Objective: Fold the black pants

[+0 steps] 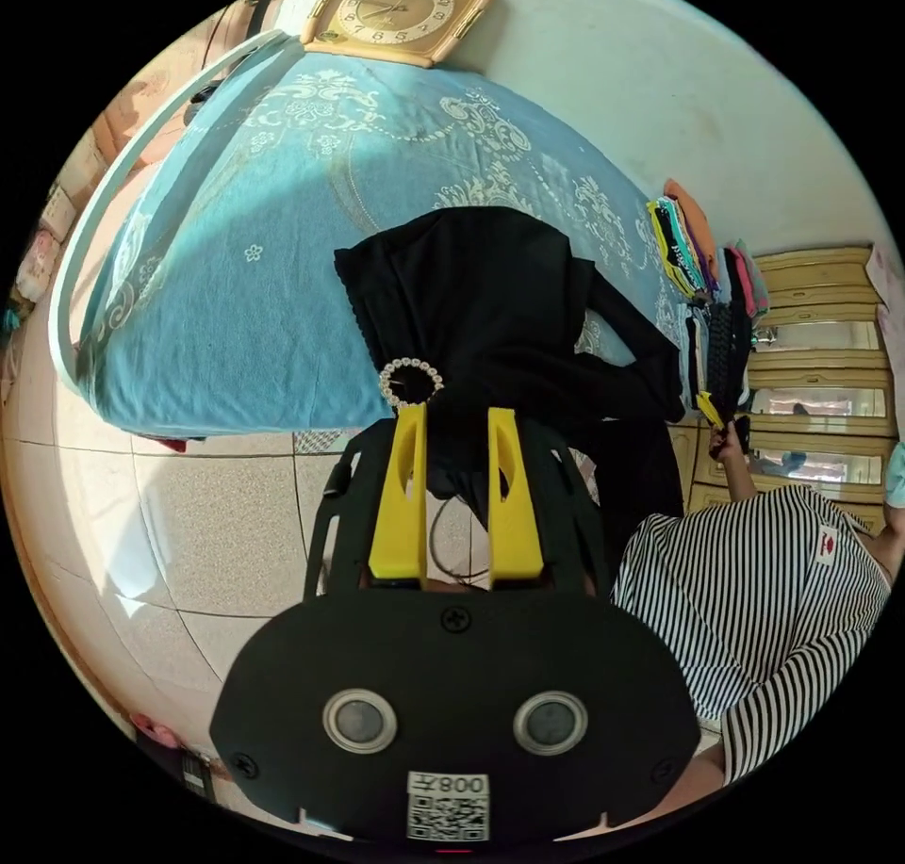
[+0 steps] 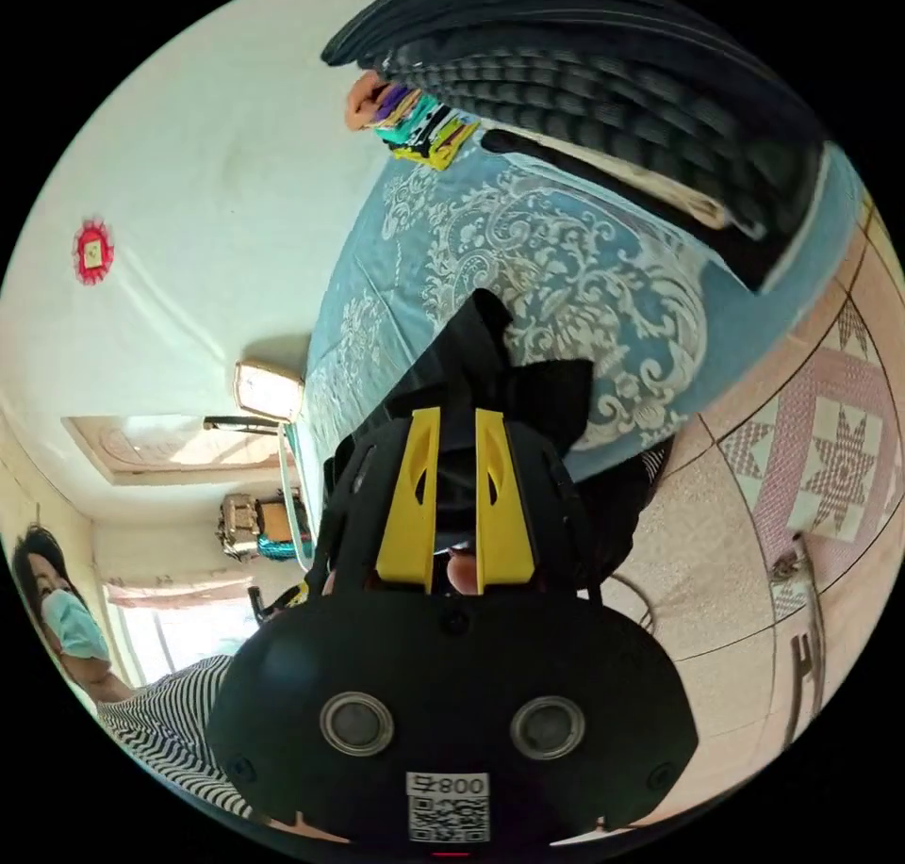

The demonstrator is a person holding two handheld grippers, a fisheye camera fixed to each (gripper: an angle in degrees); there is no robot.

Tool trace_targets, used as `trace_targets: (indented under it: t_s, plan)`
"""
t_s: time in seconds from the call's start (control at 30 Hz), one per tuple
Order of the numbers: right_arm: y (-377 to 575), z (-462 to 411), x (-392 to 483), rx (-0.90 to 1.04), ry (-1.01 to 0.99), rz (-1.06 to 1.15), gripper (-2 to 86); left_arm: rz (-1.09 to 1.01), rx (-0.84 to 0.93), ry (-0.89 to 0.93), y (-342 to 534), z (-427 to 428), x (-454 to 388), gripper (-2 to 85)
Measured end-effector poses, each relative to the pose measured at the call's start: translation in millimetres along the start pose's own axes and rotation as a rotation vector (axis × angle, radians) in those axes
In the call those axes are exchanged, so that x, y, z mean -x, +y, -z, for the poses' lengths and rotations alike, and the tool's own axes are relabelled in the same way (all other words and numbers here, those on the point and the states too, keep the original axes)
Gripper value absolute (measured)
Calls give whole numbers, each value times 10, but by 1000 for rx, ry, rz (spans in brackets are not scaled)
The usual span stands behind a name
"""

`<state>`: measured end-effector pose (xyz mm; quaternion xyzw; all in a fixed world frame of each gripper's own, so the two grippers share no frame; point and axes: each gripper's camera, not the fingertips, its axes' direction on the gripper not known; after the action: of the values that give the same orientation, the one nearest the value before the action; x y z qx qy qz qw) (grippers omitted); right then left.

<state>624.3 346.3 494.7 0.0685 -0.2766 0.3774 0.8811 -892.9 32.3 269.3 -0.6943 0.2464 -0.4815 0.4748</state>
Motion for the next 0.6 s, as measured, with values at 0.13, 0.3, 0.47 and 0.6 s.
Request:
trace_targets:
  t_s: [0.13, 0.3, 0.47, 0.6]
  plan:
    - [-442, -307, 343, 73, 241, 117, 102, 37, -120, 1, -166, 109, 76, 107]
    - [-748, -704, 395, 184, 355, 63, 102, 10, -95, -40, -967, -333, -3, 130]
    - [-708, -811, 588, 230, 522, 133, 64, -31, -3, -172, -1719, -856, -111, 134]
    - [-584, -850, 720, 249, 585, 197, 24, -47, 170, -368, -1968, -1344, -136, 102]
